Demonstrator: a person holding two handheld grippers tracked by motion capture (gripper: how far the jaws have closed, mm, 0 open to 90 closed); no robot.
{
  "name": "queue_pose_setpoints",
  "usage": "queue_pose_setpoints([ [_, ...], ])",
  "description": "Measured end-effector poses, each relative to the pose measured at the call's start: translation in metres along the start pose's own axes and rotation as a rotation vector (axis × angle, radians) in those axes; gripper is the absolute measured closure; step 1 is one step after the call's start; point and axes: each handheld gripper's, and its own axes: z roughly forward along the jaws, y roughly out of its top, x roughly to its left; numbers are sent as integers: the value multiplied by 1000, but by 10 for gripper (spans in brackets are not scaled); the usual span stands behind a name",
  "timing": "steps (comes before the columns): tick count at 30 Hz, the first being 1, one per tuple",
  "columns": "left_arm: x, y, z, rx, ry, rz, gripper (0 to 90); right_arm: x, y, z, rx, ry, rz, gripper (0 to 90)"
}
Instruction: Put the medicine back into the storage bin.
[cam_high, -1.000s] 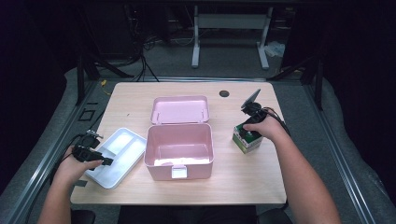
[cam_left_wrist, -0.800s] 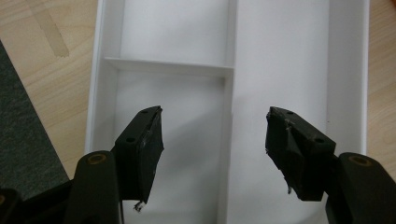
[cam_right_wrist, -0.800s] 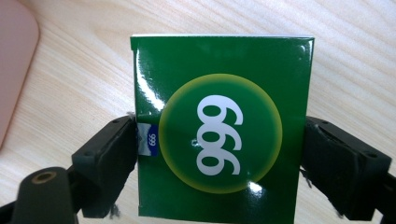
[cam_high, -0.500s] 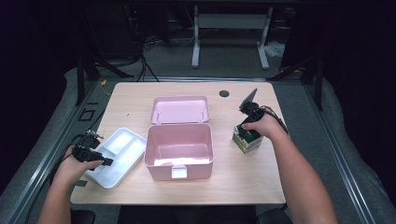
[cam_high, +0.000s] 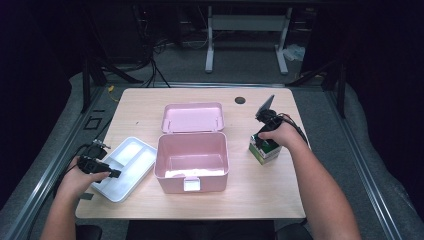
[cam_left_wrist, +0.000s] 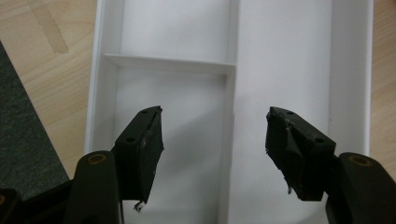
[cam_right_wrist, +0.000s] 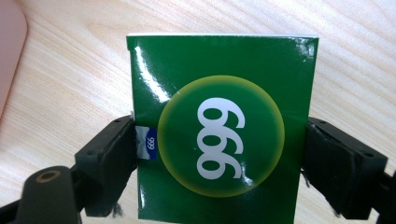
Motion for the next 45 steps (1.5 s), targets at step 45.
queue_pose_setpoints([
  [45, 1, -1, 1, 9, -7, -3, 367, 35, -6, -88, -15, -20, -492, 164],
])
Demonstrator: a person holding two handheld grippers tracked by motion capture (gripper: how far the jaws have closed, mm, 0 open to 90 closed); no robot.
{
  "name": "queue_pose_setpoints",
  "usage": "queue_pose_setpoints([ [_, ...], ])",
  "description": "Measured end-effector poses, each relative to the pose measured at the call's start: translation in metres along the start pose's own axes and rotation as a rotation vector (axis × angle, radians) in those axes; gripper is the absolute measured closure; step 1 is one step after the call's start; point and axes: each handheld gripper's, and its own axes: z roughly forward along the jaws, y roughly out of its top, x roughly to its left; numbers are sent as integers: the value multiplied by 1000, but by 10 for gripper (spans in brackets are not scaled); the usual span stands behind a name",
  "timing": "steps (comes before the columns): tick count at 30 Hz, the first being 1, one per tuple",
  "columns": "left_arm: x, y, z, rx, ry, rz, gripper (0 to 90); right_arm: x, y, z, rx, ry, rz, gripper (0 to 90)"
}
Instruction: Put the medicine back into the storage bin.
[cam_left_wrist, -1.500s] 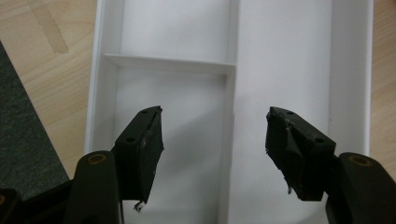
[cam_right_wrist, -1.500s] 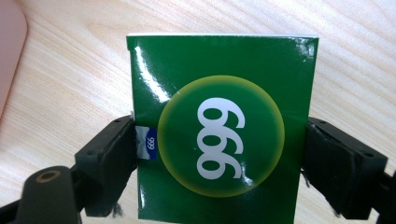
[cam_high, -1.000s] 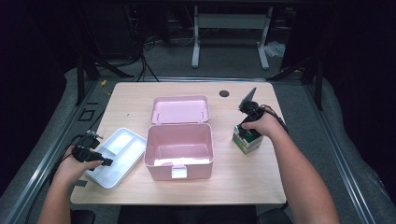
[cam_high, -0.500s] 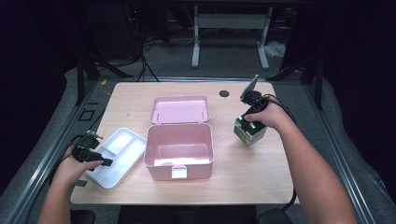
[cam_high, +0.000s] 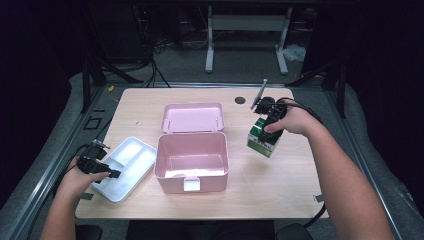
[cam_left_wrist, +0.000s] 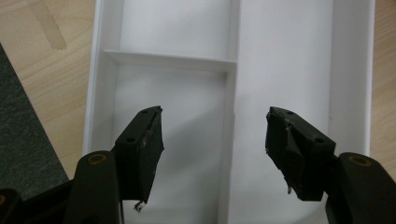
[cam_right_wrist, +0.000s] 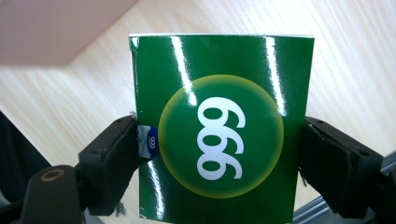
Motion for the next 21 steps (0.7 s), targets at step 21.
queue_pose_setpoints([
  [21, 0, 0, 0, -3, -3, -4, 368, 36, 6, -2, -8, 14, -437, 166],
])
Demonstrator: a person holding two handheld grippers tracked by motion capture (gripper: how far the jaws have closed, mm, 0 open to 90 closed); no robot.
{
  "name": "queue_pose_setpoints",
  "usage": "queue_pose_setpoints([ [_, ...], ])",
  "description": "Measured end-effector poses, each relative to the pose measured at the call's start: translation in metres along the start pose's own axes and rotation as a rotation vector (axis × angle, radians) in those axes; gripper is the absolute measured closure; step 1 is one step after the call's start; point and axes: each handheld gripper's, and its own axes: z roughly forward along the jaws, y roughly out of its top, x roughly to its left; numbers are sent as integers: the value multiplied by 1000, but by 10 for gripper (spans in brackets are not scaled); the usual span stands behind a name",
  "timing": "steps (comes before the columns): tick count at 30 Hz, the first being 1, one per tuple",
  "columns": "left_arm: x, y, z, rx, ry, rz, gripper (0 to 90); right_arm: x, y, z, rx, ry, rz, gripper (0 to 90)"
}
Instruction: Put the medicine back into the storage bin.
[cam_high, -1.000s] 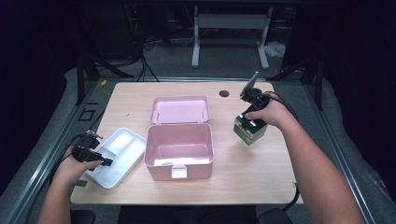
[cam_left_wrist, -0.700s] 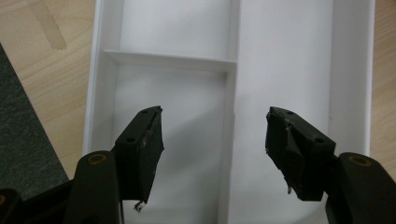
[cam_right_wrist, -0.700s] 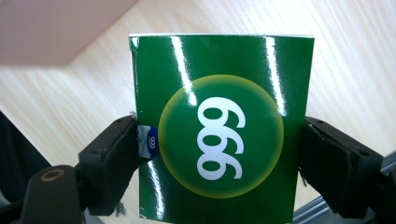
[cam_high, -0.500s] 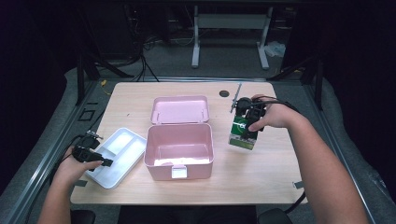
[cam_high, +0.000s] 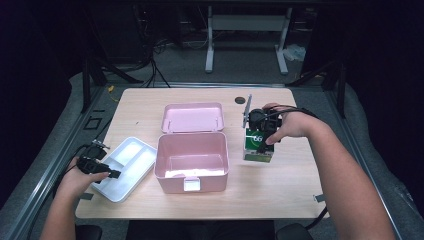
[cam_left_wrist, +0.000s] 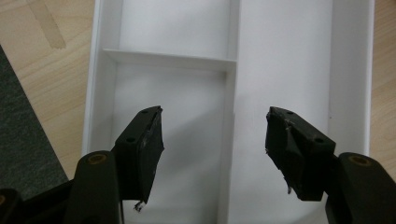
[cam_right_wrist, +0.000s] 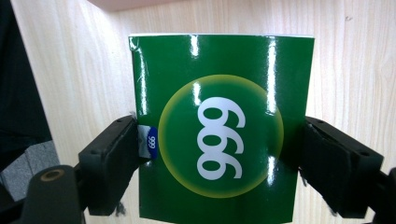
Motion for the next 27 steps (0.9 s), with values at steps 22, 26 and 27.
queue_pose_setpoints([
  [22, -3, 1, 1, -3, -8, 6, 368, 16, 80, -57, -47, 54, -99, 167],
  [26, -2, 1, 0, -3, -10, 7, 368, 20, 103, -56, -63, 45, -105, 166],
  [27, -2, 1, 0, -3, -9, 6, 368, 20, 103, -56, -63, 45, -105, 166],
])
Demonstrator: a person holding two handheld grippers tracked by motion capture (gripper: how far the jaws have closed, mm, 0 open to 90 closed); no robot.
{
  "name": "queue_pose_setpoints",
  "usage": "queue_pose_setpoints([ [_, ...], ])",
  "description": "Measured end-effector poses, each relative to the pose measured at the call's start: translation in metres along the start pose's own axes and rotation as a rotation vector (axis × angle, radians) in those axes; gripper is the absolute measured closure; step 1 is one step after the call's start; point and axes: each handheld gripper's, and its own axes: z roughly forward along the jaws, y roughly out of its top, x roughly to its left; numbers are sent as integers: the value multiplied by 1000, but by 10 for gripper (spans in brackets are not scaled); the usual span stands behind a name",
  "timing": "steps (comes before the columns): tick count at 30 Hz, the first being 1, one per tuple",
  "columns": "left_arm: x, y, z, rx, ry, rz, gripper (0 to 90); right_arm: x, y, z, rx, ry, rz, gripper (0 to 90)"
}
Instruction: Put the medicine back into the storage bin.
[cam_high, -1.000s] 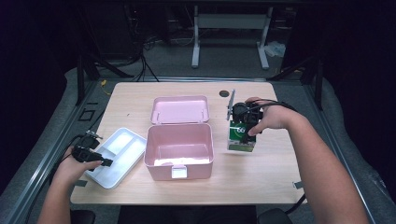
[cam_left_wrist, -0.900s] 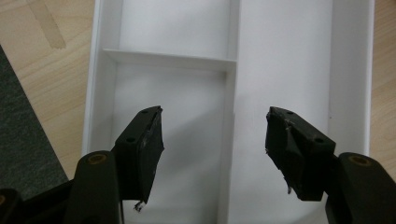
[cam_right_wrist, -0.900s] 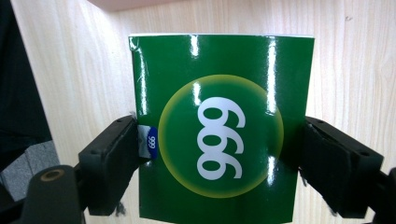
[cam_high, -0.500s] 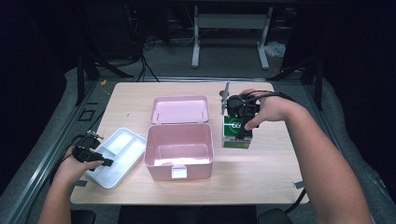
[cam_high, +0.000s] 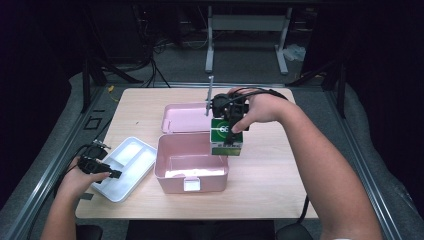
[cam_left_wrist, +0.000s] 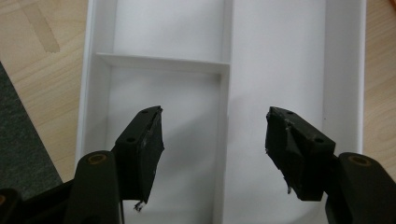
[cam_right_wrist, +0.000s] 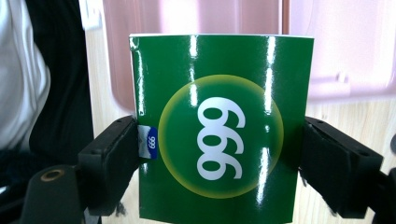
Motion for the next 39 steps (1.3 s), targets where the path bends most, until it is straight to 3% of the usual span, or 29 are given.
queue_pose_setpoints([
  [6, 2, -1, -1, -1, 1, -3, 368, 3, 30, 12, 24, 19, -26, 166],
  [13, 1, 0, 0, 5, -1, 1, 368, 5, 41, 19, 29, 24, -44, 165],
  [18, 1, 0, 0, 3, -2, 0, 368, 6, 43, 26, 14, 14, -46, 165],
  [20, 1, 0, 0, 3, -3, 1, 368, 6, 42, 29, 16, 36, -45, 165],
  [32, 1, -1, 1, 11, -2, -2, 368, 7, 35, 77, 30, 63, -32, 164],
  [39, 1, -1, 2, 14, -3, -2, 368, 8, 33, 99, 33, 54, -29, 163],
])
